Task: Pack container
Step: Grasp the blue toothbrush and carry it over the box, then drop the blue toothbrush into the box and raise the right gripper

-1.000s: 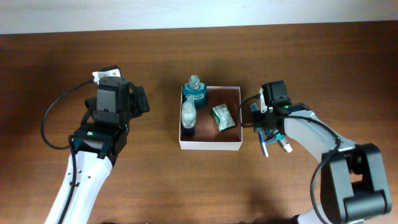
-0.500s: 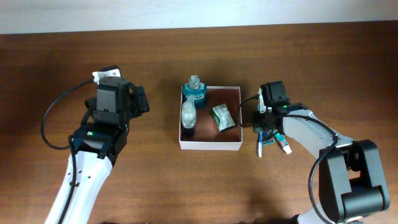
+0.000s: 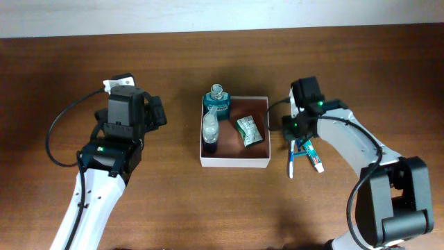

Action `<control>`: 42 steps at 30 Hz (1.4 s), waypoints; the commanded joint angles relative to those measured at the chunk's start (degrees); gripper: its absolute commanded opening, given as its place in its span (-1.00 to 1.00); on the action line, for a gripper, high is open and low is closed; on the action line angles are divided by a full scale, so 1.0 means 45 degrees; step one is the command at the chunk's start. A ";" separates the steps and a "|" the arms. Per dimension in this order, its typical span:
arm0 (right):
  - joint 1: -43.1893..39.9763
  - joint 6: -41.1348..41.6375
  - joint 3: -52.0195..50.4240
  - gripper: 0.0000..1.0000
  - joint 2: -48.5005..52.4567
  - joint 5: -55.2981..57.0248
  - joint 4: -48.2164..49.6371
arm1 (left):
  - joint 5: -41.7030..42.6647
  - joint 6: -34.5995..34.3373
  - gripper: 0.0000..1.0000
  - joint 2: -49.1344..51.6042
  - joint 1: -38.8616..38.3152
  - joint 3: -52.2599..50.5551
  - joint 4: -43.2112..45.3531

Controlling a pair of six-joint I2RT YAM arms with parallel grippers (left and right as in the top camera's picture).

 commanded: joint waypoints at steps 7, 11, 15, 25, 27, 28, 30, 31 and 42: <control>-0.0029 0.0151 0.2696 -0.92 -0.0321 -0.0204 -0.2875 | -0.0087 0.0015 0.99 -0.0097 0.0029 0.0053 -0.0005; -0.0029 0.0165 0.3920 -0.92 -0.0447 -0.1603 -0.3939 | -0.0087 0.0015 0.99 -0.0097 0.0029 0.0053 -0.0005; 0.0083 0.1171 0.4770 -0.92 -0.0476 -0.2890 -0.4367 | -0.0087 0.0015 0.99 -0.0097 0.0029 0.0053 -0.0005; 0.1559 0.2720 0.4823 -0.92 -0.0457 -0.2953 -0.3531 | -0.0083 0.0010 0.99 -0.0097 0.0029 0.0053 -0.0005; 0.2025 0.3113 0.4823 -0.92 -0.0432 -0.2725 -0.3230 | -0.0087 0.0015 0.99 -0.0097 0.0029 0.0053 -0.0005; 0.2220 0.3327 0.4823 -0.90 -0.0408 -0.2497 -0.3133 | -0.0087 0.0010 0.99 -0.0097 0.0034 0.0053 -0.0005; 0.2584 0.3857 0.4813 -0.85 -0.0350 -0.1904 -0.2997 | -0.0087 0.0015 0.99 -0.0097 0.0029 0.0053 -0.0010; 0.2759 0.4114 0.4804 -0.83 -0.0301 -0.1603 -0.2939 | -0.0087 0.0015 0.99 -0.0097 0.0029 0.0053 -0.0010; 0.3662 0.4503 0.4760 -0.81 0.0597 -0.0996 -0.2628 | -0.0083 0.0015 0.99 -0.0097 0.0029 0.0053 -0.0010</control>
